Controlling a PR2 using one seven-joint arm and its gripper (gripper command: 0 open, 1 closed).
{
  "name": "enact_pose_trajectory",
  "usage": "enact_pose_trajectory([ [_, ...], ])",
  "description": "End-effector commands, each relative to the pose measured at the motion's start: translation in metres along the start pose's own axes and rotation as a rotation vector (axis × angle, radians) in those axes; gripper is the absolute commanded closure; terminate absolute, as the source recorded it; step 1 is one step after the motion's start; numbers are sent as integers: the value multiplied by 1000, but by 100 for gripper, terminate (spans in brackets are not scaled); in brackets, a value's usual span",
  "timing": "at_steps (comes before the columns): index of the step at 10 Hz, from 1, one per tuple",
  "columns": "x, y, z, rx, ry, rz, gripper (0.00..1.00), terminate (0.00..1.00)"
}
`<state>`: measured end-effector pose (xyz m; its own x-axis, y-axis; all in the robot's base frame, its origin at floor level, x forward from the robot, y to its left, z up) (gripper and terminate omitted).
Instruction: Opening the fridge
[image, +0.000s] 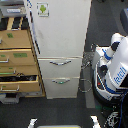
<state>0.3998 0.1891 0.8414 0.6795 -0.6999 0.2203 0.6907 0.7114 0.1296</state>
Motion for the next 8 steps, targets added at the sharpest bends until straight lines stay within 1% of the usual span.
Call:
enact_pose_trajectory([
  [1, 5, -1, -2, -17, 6, 8, 0, 0],
  [4, 26, 11, 2, -46, 22, 62, 0, 0],
  [5, 33, 25, 5, -68, 28, 107, 0, 0],
  [6, 50, 51, 10, -73, 48, 185, 0, 0],
  [7, 65, 70, 14, -28, 60, 217, 0, 0],
  [8, 70, 78, 16, -19, 56, 229, 0, 0],
])
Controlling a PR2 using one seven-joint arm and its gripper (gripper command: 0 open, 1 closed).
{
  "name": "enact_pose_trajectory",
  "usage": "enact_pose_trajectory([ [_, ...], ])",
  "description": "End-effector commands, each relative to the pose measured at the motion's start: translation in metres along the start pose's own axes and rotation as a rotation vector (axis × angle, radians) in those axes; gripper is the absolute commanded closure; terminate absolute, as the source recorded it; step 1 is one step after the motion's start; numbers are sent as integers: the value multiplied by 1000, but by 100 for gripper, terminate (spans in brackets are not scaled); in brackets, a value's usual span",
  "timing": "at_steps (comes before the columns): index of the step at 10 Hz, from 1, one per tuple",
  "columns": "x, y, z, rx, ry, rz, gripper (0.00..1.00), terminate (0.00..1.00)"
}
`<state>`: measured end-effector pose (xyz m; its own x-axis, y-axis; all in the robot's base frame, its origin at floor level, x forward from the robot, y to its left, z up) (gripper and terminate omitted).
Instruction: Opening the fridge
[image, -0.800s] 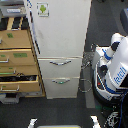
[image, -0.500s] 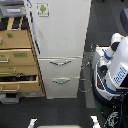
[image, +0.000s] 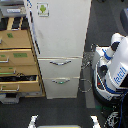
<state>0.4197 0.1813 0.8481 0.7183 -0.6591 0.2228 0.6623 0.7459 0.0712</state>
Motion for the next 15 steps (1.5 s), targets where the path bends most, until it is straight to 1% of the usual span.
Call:
enact_pose_trajectory([
  [1, 59, 75, 18, 33, 52, 199, 0, 0],
  [2, 77, 95, 18, 15, 52, 247, 0, 0],
  [5, 93, 114, 20, 36, 49, 265, 0, 0],
  [8, 114, 130, 25, 37, 42, 257, 0, 0],
  [11, 133, 151, 36, 16, -22, 262, 0, 0],
  [13, 152, 162, 41, 19, -40, 274, 0, 0],
  [15, 166, 177, 46, 42, -27, 316, 0, 0],
])
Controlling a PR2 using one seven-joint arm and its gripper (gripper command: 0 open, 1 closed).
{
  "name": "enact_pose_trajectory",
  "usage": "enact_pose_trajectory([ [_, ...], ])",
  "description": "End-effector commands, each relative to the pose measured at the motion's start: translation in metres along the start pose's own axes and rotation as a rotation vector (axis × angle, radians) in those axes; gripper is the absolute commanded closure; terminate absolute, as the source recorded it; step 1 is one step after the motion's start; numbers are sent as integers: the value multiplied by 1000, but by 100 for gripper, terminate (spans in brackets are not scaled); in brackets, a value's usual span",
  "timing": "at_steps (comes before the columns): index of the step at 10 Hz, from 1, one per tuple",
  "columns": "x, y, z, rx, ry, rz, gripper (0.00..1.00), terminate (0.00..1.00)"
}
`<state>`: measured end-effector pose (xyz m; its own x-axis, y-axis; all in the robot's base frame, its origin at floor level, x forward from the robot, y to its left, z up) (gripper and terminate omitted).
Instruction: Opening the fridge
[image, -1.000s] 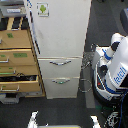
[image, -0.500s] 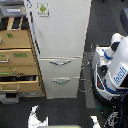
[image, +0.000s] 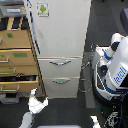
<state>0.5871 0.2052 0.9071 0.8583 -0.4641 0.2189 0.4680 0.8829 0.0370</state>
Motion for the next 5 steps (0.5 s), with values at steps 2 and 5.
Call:
enact_pose_trajectory([
  [2, 84, 53, 29, 51, -7, 192, 0, 0],
  [5, 108, 77, 36, 154, 88, 320, 0, 0],
])
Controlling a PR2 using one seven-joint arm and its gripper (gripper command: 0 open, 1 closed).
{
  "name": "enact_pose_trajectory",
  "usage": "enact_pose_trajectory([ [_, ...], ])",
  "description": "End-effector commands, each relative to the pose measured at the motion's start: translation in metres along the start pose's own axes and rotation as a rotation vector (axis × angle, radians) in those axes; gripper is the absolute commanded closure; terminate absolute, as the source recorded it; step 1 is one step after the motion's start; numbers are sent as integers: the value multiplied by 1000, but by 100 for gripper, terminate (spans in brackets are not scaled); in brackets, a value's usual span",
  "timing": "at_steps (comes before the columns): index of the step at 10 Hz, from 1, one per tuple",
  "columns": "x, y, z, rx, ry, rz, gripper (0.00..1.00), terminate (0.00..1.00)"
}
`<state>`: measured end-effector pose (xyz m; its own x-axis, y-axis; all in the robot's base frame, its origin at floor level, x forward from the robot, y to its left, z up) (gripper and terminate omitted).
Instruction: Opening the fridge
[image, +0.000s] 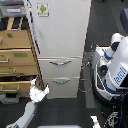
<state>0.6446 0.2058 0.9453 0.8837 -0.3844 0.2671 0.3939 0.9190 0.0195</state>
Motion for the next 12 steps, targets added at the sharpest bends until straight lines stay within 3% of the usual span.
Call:
enact_pose_trajectory([
  [1, 65, 51, 13, 168, 132, 252, 0, 0],
  [8, 160, 77, 50, 120, 173, 239, 0, 0],
  [12, 187, 89, 56, 151, 191, 190, 0, 0],
])
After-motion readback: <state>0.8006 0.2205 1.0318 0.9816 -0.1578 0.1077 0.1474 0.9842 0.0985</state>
